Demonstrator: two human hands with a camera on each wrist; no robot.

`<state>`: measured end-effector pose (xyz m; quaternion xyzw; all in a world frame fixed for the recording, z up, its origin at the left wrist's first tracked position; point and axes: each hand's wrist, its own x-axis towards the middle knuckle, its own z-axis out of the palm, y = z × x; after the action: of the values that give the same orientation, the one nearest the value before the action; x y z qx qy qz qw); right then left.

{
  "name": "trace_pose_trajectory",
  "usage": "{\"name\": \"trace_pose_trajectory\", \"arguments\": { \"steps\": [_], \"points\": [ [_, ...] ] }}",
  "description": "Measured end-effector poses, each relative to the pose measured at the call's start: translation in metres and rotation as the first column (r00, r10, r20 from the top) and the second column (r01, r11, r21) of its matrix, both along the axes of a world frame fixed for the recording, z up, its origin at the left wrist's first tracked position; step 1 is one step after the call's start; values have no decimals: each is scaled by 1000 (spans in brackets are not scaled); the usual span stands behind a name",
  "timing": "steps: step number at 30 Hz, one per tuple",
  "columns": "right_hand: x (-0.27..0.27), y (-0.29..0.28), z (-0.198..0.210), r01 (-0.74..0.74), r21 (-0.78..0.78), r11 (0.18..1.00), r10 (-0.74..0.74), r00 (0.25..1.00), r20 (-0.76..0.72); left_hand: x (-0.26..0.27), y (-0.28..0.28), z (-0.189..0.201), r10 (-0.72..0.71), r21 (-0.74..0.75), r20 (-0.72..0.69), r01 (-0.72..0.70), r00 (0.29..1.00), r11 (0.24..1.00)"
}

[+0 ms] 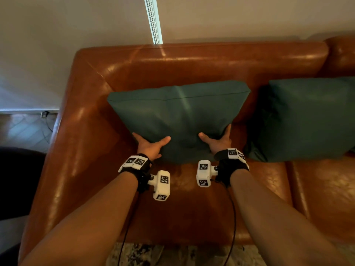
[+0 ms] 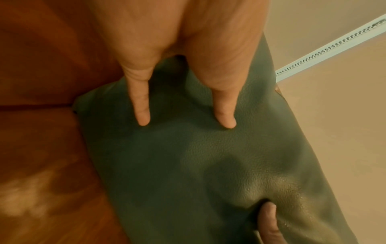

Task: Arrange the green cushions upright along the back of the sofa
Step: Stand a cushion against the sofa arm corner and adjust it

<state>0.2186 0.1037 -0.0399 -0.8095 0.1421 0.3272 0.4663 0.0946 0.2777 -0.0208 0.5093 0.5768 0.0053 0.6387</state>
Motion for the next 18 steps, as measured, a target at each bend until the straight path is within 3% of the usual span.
{"name": "trace_pose_trajectory", "arguments": {
  "steps": [12, 18],
  "points": [
    [33, 9, -2, -120, -93, 988, 112, 990, -84, 28, 2, -8, 75, 45, -69, -72, 995, 996],
    [39, 0, -19, -157, 13, 987, 158, 984, -79, 13, -23, -11, 162, 105, -53, -156, 985, 982]
  ]
}}
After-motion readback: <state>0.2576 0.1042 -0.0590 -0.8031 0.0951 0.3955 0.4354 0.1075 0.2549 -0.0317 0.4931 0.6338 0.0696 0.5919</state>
